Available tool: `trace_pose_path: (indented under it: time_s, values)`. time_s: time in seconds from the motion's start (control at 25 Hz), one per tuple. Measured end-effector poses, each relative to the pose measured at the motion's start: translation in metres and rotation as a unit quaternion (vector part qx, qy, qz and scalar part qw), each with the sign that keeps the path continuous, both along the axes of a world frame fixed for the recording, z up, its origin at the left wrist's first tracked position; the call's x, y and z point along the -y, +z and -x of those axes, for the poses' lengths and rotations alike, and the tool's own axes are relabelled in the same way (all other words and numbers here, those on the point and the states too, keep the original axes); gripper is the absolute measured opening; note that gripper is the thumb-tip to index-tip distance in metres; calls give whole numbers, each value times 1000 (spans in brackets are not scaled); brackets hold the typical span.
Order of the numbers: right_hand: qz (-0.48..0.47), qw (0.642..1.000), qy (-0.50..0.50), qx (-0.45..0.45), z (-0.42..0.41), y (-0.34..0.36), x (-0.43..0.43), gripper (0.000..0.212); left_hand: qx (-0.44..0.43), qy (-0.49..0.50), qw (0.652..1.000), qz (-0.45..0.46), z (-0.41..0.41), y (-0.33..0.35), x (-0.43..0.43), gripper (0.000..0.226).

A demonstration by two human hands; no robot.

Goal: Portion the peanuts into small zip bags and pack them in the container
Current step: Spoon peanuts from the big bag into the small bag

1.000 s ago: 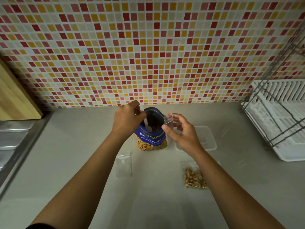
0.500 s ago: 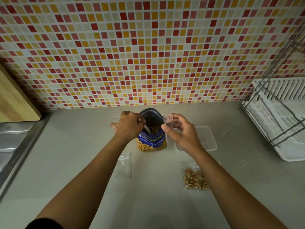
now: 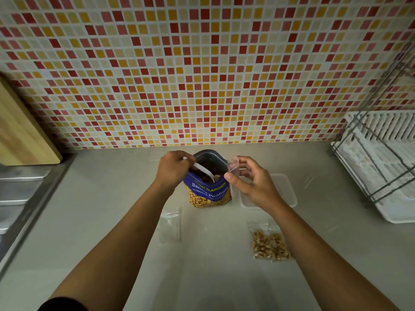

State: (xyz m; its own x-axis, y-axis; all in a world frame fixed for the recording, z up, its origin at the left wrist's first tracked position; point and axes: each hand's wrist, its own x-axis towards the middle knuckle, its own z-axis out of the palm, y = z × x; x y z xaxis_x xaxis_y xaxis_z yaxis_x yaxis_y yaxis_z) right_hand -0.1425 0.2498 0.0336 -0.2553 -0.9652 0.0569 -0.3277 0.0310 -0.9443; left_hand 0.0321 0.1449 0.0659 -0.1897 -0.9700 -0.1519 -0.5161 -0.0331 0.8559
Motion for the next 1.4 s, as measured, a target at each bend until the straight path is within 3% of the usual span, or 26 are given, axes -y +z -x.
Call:
trace_pose_path:
  time_s: [0.32, 0.64, 0.88, 1.16, 1.4]
  values:
    - [5, 997, -43, 56, 2, 0, 2, 59, -94, 15, 994, -59, -8, 12, 0, 17]
    - [28, 995, -75, 55, 2, 8, 3, 52, -161, 97, 976, -107, -14, 10, -1, 17]
    - [10, 997, -68, -45, -5, 16, 5, 63, -172, 155, 964, -129, -32, 6, 14, 13]
    - [-12, 957, -52, -287, -19, 25, 19, 66, -229, 189, 947, -121, -42, 40, 31, 18]
    - [23, 977, -62, -201, -32, 27, 25, 61, -148, 89, 985, -15, -23, 74, 24, 16]
